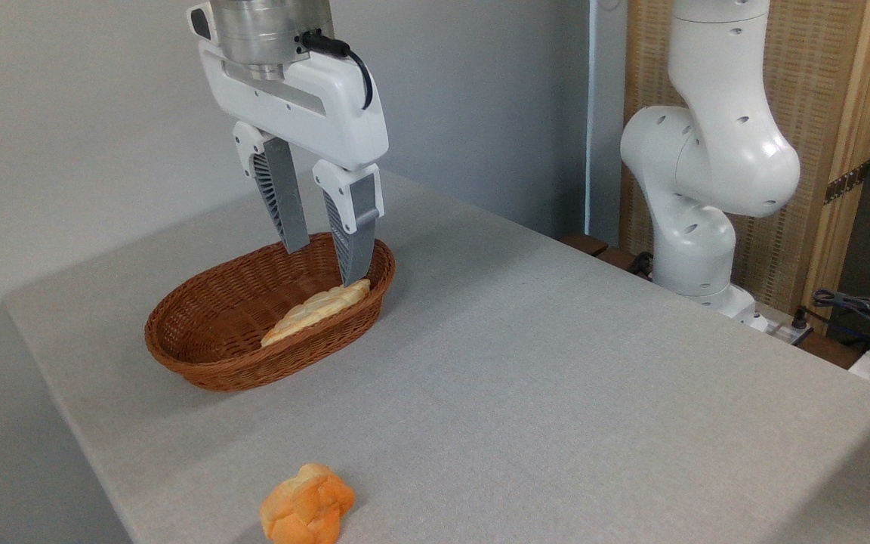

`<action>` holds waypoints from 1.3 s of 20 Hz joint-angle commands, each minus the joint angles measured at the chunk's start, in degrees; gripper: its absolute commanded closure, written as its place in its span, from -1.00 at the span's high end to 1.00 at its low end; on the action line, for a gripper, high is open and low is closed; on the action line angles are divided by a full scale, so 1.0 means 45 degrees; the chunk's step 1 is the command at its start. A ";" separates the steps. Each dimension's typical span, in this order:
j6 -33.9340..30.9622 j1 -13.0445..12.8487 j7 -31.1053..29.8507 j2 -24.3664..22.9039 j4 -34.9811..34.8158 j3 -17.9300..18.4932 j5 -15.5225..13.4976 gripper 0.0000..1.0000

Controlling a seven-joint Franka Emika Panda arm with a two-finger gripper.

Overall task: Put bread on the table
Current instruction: 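Lower the open gripper into the wicker basket over the bread roll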

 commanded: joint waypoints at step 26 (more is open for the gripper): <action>0.7380 0.0038 -0.1423 -0.0500 -0.6479 -0.4450 -0.0459 1.00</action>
